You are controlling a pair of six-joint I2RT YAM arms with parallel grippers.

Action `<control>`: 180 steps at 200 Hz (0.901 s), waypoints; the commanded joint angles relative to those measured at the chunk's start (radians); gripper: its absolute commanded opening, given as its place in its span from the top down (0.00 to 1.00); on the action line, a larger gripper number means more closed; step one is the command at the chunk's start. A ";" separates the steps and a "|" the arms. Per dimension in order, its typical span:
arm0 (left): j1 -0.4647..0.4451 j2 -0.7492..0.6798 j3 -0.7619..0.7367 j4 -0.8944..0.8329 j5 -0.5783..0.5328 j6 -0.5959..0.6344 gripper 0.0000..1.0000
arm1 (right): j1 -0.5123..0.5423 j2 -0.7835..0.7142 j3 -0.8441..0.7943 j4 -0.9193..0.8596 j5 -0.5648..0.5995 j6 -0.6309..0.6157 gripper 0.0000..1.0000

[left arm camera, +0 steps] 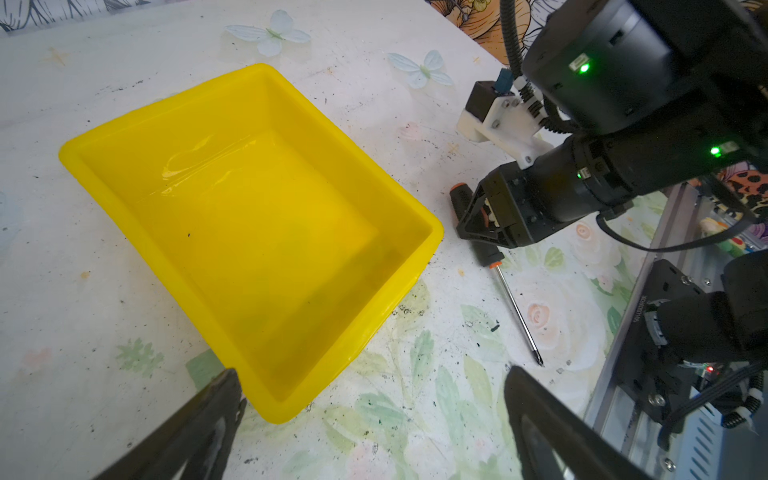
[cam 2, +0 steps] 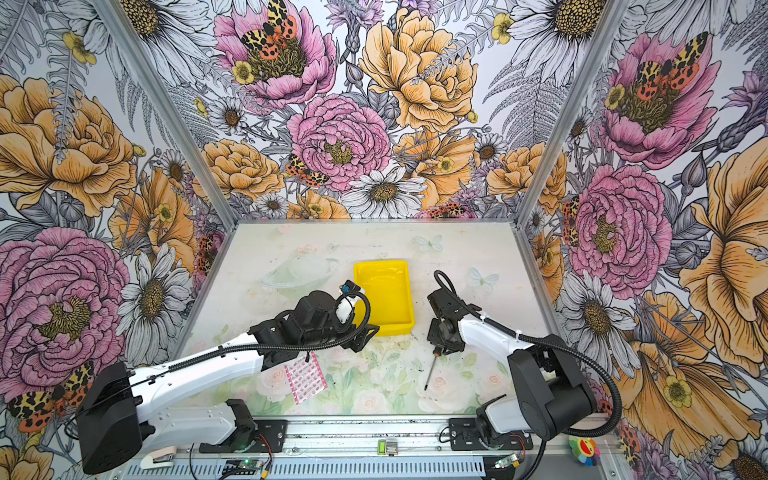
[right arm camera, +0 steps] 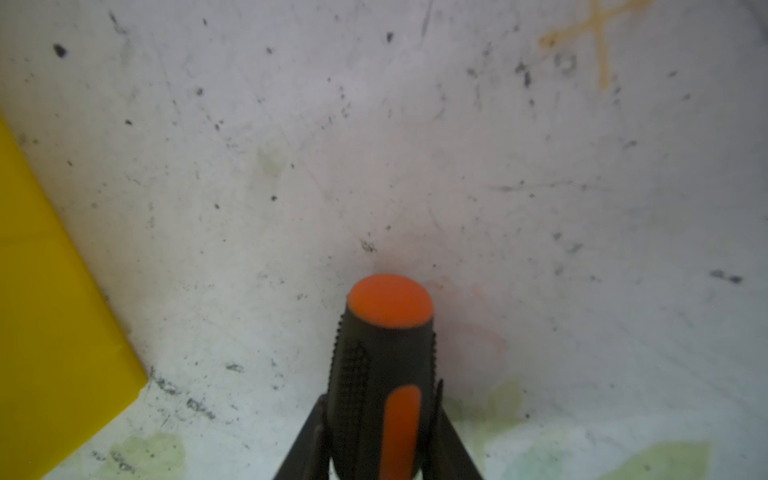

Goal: Put the screwdriver in the bin
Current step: 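Close the right gripper on the screwdriver handle while the left arm hovers, then lift the screwdriver with the right gripper and carry it over the yellow bin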

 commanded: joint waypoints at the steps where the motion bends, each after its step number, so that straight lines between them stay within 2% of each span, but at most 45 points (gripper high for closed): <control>1: -0.006 -0.033 -0.019 0.004 -0.025 -0.011 0.01 | 0.013 0.020 0.001 -0.002 0.026 0.010 0.83; 32: -0.005 -0.061 -0.034 0.005 -0.023 -0.001 0.01 | 0.020 -0.025 0.008 -0.004 0.028 0.008 0.95; 71: 0.006 -0.105 -0.061 0.046 -0.017 0.005 0.01 | 0.019 -0.116 0.044 -0.007 0.032 -0.003 1.00; 141: 0.083 -0.129 -0.083 0.066 0.035 0.010 0.01 | 0.020 -0.234 0.205 -0.016 0.064 -0.161 1.00; 180: 0.122 -0.117 -0.087 0.102 0.073 0.007 0.01 | 0.020 -0.188 0.362 -0.036 0.043 -0.291 1.00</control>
